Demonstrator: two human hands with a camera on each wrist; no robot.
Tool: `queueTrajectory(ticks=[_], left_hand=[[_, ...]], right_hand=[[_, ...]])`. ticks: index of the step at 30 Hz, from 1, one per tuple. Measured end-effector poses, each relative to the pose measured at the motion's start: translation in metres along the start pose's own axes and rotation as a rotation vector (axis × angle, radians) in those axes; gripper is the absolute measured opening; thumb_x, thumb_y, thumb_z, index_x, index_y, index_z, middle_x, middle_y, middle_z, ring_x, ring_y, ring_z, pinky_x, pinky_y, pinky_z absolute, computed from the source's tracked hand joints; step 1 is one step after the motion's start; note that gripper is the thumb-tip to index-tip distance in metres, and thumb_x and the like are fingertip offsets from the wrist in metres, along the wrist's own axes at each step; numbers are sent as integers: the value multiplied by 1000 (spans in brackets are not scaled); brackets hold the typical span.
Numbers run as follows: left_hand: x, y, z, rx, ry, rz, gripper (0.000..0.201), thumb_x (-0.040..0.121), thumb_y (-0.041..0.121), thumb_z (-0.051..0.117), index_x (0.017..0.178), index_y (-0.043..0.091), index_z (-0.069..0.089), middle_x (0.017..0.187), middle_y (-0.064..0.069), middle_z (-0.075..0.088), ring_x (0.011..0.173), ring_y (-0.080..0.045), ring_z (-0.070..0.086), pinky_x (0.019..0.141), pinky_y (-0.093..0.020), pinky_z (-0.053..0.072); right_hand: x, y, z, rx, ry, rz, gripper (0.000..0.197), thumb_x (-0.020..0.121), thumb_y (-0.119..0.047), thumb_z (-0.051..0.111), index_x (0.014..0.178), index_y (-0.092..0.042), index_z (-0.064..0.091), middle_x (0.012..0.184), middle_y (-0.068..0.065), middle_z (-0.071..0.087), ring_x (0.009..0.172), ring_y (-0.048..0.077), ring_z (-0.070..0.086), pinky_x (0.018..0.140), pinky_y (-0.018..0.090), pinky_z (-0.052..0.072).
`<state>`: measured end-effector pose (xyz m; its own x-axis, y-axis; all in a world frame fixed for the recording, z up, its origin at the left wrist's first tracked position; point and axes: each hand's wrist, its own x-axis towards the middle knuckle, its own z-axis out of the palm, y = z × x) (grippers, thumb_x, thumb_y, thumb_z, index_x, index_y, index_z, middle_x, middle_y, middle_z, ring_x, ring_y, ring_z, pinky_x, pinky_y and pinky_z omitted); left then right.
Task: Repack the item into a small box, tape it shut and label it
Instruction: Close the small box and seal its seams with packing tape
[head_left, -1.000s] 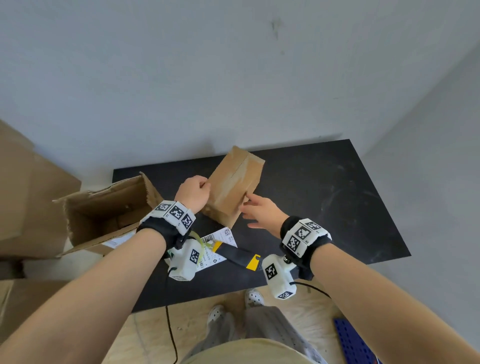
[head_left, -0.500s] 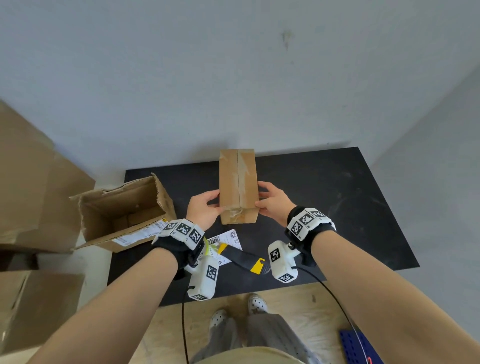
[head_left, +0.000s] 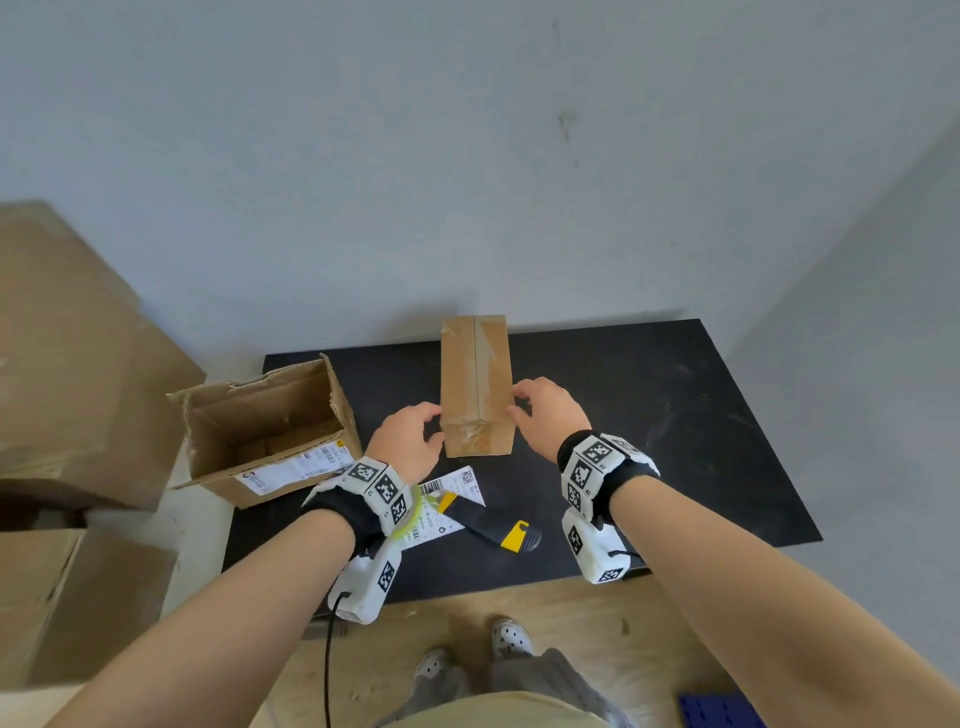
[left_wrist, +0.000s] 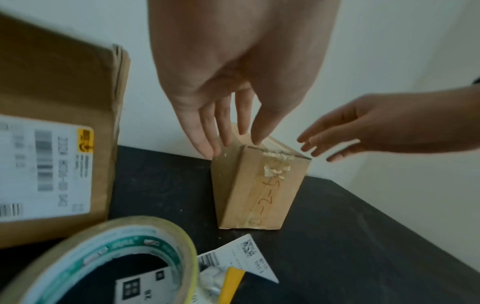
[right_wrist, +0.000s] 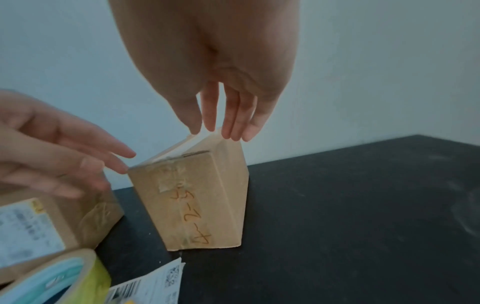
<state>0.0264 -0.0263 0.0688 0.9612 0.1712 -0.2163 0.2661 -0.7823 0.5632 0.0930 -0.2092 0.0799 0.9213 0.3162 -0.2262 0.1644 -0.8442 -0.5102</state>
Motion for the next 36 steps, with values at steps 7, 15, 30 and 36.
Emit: queueTrajectory(ticks=[7, 15, 30, 36], left_hand=[[-34, -17, -4, 260, -52, 95, 31, 94, 28, 50, 124, 21, 56, 120, 0, 58, 103, -18, 60, 84, -30, 50], [-65, -66, 7, 312, -212, 16, 29, 95, 27, 50, 121, 20, 58, 115, -4, 64, 103, -23, 61, 84, -35, 51], [-60, -111, 33, 310, -280, 76, 30, 94, 18, 54, 122, 19, 61, 119, -3, 59, 114, -23, 50, 104, -37, 37], [-67, -106, 15, -14, -165, 17, 23, 93, 16, 56, 115, 12, 62, 110, -7, 66, 108, -26, 57, 111, -43, 30]], right_hand=[[-29, -19, 26, -263, -33, -176, 27, 97, -21, 39, 117, -12, 56, 115, 7, 54, 106, 28, 54, 82, 38, 47], [-55, -34, 92, -314, -212, -161, 30, 97, -22, 42, 124, -16, 54, 127, 6, 49, 116, 28, 49, 89, 39, 45], [-65, -35, 143, -126, -331, 23, 37, 97, -24, 44, 133, -20, 48, 139, 2, 45, 124, 24, 47, 97, 37, 43], [-62, -48, 124, 77, -243, 59, 48, 96, -23, 49, 142, -20, 37, 138, 4, 49, 121, 24, 51, 99, 35, 42]])
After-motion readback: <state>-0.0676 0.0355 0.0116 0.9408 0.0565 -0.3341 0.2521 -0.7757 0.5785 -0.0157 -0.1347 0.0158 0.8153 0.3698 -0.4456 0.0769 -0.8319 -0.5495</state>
